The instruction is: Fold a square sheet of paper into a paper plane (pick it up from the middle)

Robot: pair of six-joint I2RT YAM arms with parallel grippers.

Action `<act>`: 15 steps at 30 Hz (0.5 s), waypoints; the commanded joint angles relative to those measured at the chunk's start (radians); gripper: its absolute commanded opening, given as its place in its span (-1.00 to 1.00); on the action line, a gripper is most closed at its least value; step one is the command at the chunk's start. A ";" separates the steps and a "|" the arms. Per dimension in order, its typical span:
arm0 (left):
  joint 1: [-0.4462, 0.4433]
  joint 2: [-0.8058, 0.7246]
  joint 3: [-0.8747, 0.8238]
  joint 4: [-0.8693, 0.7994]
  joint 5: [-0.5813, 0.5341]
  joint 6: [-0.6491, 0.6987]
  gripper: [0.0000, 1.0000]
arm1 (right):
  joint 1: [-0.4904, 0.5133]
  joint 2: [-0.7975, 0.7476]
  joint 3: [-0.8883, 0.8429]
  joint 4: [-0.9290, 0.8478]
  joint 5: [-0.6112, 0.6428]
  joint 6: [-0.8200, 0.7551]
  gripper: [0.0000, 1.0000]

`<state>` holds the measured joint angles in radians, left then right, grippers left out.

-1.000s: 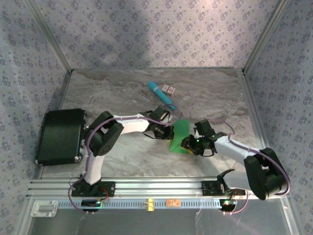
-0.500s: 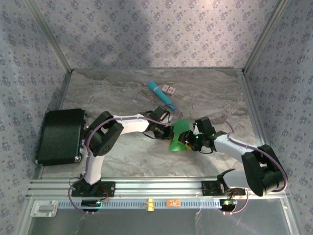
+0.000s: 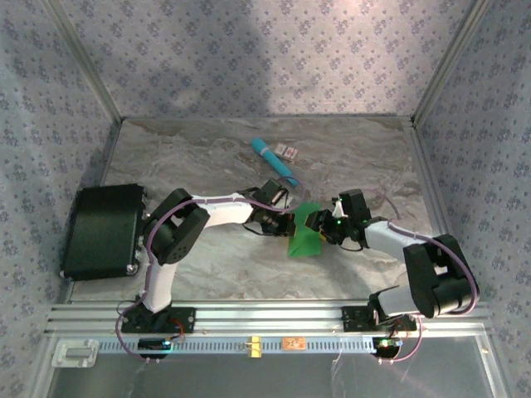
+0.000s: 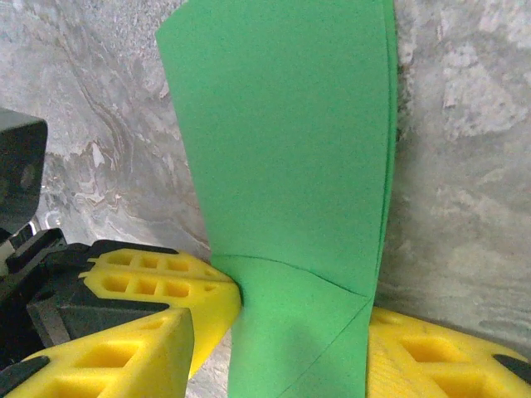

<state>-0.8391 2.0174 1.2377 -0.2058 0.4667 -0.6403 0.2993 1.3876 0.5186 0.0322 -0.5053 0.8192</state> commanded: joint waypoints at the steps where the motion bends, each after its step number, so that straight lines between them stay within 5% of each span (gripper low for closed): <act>1: -0.011 -0.010 -0.022 -0.050 -0.022 0.001 -0.92 | -0.013 0.009 0.014 0.036 -0.030 -0.014 0.02; 15: -0.011 -0.014 -0.017 -0.033 -0.016 -0.012 -0.92 | -0.071 0.043 -0.049 0.147 -0.103 -0.010 -0.16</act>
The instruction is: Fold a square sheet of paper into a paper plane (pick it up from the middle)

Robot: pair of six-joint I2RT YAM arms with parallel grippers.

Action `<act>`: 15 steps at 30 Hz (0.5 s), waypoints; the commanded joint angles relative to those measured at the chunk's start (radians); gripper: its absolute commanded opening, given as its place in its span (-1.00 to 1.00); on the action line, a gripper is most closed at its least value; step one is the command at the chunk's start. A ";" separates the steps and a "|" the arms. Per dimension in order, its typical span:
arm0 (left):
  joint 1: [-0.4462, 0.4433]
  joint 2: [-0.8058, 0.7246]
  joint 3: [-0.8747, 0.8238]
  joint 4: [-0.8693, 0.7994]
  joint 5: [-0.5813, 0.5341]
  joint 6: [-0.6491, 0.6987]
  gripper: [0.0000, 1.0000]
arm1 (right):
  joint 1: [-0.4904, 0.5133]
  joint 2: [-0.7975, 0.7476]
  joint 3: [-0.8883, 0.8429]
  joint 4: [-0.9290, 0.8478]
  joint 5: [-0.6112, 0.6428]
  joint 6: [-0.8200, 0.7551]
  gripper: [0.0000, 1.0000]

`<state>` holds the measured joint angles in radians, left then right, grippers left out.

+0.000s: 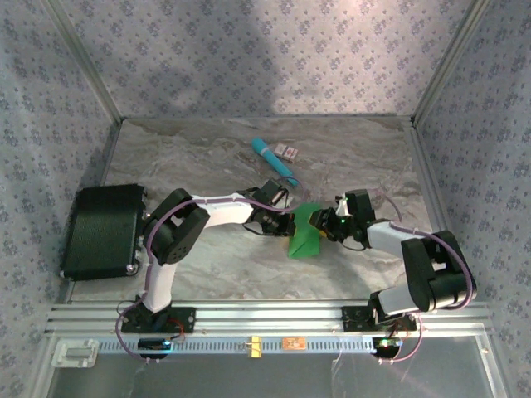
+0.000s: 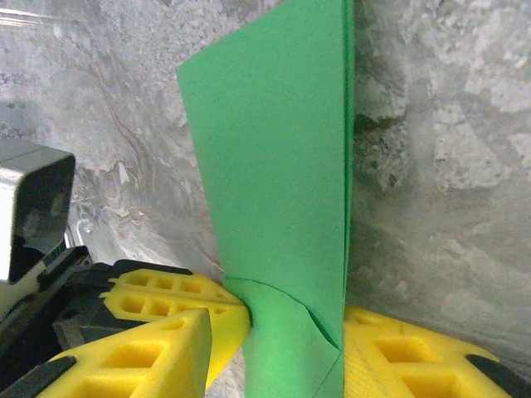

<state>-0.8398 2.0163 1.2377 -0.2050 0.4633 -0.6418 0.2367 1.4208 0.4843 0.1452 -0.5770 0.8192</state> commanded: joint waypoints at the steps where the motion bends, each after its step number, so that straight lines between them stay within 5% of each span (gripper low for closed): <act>1: -0.010 -0.014 -0.018 -0.034 -0.013 -0.010 -0.92 | -0.008 0.012 -0.020 0.040 -0.034 -0.009 -0.17; 15: -0.011 -0.018 -0.018 -0.032 -0.014 -0.016 -0.91 | -0.017 0.018 -0.040 0.074 -0.058 -0.008 -0.28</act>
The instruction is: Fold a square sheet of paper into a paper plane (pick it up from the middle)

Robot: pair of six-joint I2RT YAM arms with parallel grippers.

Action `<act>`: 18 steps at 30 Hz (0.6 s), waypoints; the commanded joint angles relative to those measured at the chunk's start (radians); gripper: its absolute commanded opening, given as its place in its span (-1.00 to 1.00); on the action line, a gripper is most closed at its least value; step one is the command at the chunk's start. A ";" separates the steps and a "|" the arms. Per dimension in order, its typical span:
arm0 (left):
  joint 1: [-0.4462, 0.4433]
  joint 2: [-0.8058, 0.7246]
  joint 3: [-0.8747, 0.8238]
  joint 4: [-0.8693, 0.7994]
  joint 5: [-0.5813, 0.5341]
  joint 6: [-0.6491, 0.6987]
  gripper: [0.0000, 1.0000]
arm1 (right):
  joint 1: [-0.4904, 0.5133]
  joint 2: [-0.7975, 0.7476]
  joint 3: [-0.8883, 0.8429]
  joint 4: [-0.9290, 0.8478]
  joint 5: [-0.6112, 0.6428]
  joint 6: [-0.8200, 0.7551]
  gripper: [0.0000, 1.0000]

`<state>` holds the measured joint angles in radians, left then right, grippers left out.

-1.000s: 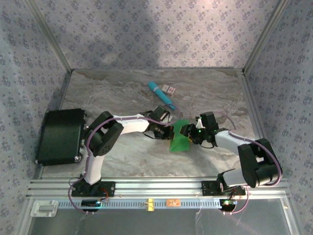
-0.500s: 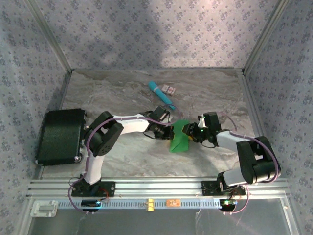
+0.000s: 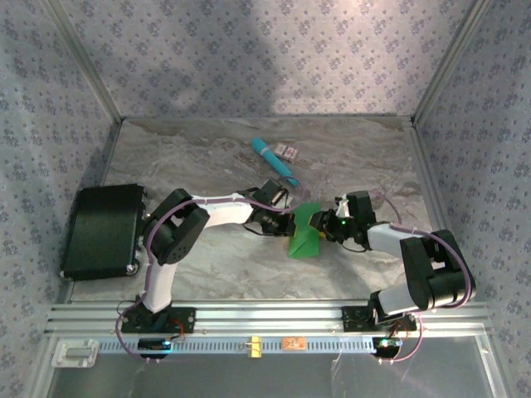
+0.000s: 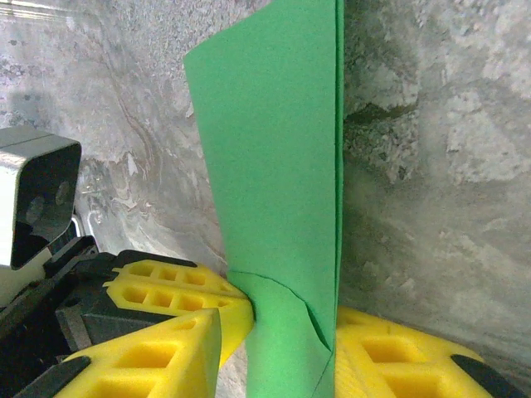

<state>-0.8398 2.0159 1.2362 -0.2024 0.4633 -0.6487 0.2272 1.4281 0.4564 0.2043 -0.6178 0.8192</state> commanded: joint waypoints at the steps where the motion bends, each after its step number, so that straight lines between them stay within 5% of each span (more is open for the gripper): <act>1: -0.010 -0.019 -0.019 -0.034 -0.014 -0.010 -0.92 | -0.008 0.012 -0.012 0.015 -0.016 -0.008 -0.28; 7: -0.008 -0.035 -0.024 -0.018 0.009 -0.026 -0.91 | -0.012 0.017 -0.016 0.012 -0.010 -0.015 -0.37; 18: -0.008 -0.101 -0.024 -0.015 -0.005 -0.035 -0.82 | -0.019 0.017 -0.004 -0.002 -0.023 -0.022 -0.89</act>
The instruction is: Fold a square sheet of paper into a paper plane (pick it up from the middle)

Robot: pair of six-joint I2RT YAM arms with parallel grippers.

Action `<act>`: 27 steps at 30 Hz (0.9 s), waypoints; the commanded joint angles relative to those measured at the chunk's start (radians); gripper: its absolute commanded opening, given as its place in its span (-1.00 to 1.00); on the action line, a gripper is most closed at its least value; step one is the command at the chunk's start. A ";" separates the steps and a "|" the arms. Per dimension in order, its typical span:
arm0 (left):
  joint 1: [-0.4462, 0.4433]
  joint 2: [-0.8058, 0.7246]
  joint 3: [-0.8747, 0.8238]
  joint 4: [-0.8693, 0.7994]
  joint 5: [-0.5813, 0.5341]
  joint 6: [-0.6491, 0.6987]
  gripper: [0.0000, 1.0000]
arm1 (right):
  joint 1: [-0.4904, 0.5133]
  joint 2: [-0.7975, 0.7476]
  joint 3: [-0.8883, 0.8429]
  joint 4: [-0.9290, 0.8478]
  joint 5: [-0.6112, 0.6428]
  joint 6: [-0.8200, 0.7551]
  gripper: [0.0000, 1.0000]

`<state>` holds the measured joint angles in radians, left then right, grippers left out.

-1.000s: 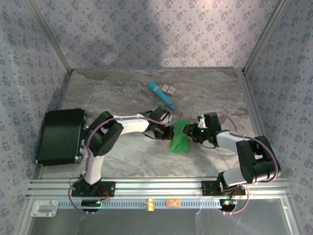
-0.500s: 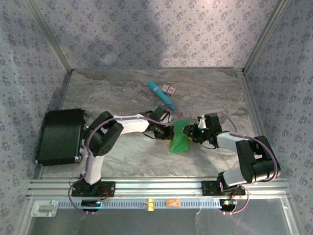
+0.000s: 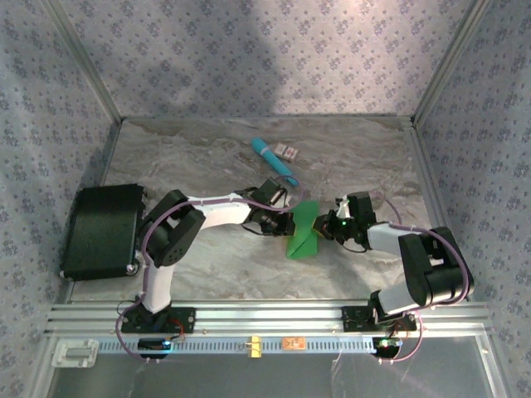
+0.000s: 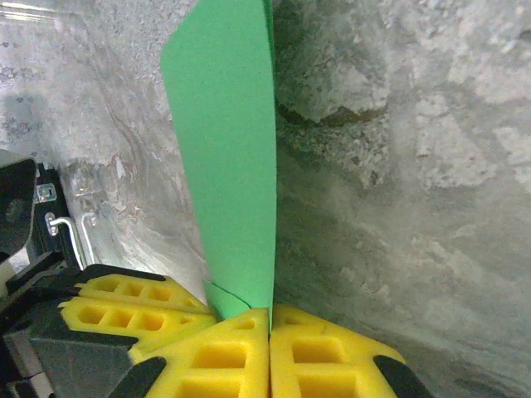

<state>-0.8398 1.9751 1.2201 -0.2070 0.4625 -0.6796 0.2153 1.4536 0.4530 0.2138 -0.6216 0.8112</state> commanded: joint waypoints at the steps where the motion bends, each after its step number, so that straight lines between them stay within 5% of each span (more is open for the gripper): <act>1: -0.009 -0.075 -0.010 -0.012 -0.013 -0.005 -0.79 | -0.007 -0.019 0.002 -0.021 -0.014 -0.018 -0.89; 6: -0.005 -0.152 -0.030 -0.053 -0.108 0.005 -0.63 | -0.007 -0.097 0.042 -0.144 0.022 -0.079 -0.90; 14: 0.047 -0.357 -0.119 -0.088 -0.289 -0.036 -0.53 | 0.043 -0.212 0.254 -0.592 0.237 -0.310 -0.90; 18: 0.077 -0.464 -0.187 -0.103 -0.406 -0.062 -0.39 | 0.132 -0.189 0.398 -0.806 0.457 -0.396 -0.90; 27: 0.148 -0.619 -0.313 -0.105 -0.503 -0.124 -0.20 | 0.304 -0.116 0.576 -1.081 0.972 -0.318 -0.91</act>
<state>-0.7029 1.3926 0.9245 -0.2901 0.0143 -0.7746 0.4877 1.3132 0.9829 -0.7013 0.0929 0.4786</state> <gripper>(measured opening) 0.398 0.052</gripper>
